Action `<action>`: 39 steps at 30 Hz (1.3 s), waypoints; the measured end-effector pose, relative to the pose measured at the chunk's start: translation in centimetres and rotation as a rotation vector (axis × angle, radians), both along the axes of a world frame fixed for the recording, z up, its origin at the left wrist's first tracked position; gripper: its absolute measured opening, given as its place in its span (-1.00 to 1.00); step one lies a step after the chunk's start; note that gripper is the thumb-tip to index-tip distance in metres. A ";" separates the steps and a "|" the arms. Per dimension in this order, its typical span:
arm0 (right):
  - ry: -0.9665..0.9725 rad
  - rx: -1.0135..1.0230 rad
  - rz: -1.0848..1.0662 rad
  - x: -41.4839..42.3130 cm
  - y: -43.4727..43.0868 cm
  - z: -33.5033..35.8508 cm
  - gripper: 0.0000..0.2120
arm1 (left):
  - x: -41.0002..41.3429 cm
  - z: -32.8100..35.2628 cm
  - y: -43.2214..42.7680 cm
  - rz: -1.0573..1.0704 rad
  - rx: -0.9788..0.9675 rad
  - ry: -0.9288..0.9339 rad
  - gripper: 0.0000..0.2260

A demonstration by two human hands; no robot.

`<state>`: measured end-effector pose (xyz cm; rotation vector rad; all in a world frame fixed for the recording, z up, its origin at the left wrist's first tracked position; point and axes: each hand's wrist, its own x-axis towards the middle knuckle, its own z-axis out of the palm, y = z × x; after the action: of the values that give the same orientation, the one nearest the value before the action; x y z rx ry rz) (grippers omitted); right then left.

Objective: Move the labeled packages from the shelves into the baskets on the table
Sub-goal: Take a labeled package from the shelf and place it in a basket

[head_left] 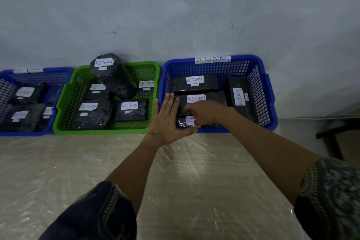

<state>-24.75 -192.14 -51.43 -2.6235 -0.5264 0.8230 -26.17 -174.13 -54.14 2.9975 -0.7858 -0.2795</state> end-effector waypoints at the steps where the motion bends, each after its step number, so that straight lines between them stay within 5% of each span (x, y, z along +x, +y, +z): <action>1: -0.017 -0.017 -0.022 -0.4 -0.4 -0.4 -0.59 | 0.0 0.0 0.0 0.001 0.007 -0.002 0.14; 12: -0.189 -0.090 -0.075 -1.9 -2.4 -1.6 -0.77 | 0.0 -0.1 0.0 -0.002 0.031 0.009 0.17; 18: -0.661 -0.271 -0.388 -2.6 -7.2 -1.9 -0.72 | -0.1 -0.1 0.1 -0.006 0.021 0.016 0.16; 22: -0.542 -0.405 -0.524 -3.6 -10.6 -2.8 -0.71 | 0.0 -0.1 0.1 -0.005 0.018 0.016 0.14; 39: -0.238 -0.266 -0.633 -1.9 -10.4 -4.0 -0.44 | 0.0 -0.3 0.2 -0.008 0.028 0.017 0.10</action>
<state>-26.62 -202.53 -55.41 -2.8742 0.3841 0.3962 -26.21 -173.91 -54.40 3.0147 -0.7990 -0.3186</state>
